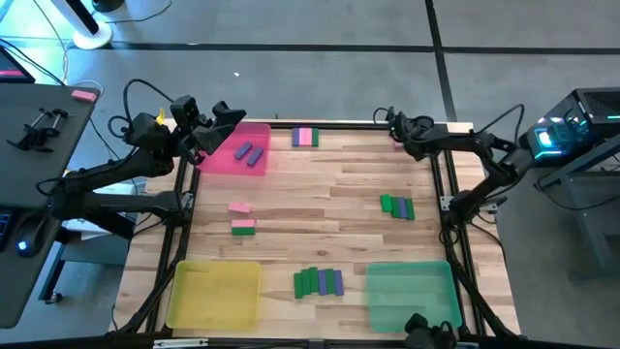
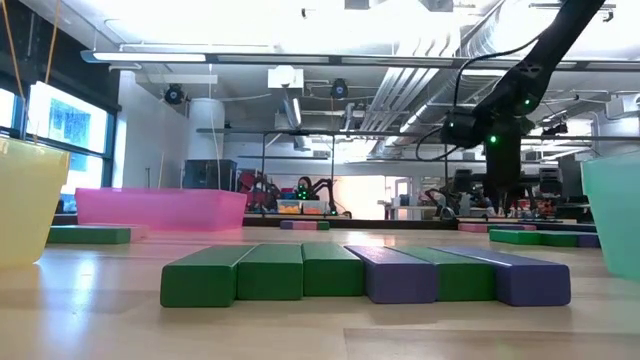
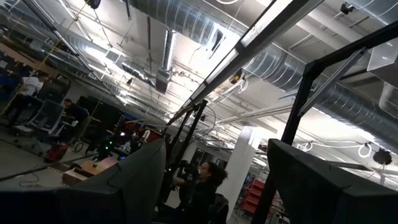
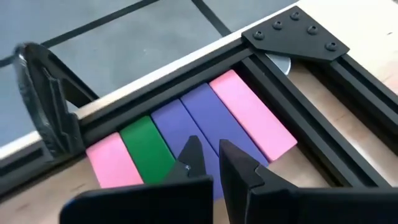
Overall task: Sort blocks
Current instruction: Put the violet block into the pink bin
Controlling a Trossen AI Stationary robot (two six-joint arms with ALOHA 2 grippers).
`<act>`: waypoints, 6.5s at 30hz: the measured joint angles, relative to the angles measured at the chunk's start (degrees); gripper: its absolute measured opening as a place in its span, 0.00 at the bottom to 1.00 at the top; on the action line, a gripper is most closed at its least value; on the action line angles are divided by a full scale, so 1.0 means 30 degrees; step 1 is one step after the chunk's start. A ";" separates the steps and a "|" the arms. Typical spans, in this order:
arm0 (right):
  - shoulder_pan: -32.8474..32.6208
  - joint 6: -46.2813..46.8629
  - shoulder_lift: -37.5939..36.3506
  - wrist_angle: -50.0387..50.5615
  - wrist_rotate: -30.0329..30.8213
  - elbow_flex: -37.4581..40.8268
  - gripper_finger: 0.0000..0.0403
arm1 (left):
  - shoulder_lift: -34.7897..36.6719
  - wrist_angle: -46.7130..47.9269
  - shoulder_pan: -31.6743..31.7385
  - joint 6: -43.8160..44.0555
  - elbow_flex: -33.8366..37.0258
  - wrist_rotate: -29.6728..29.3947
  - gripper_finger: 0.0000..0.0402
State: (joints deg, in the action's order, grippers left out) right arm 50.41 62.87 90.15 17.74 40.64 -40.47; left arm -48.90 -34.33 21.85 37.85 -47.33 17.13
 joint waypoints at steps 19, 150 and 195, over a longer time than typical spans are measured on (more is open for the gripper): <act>0.0235 0.3297 0.1029 0.1922 -0.2308 -0.0978 0.00 | 0.0000 0.0008 -0.0041 -0.0845 0.0000 0.0132 0.67; -1.2482 -1.5008 0.3421 0.7162 -1.1352 -0.6870 0.67 | -0.0007 -0.0335 -0.0044 -0.1341 0.0007 -0.0906 0.67; -1.2118 -0.9669 0.6779 -0.4182 -1.7351 -1.4106 0.01 | -0.1049 0.2967 -0.0044 -0.3632 0.0000 -0.0779 0.67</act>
State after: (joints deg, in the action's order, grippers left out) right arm 14.06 33.86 110.49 5.20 -11.41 -82.79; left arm -52.05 -25.43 21.71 26.95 -47.33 14.79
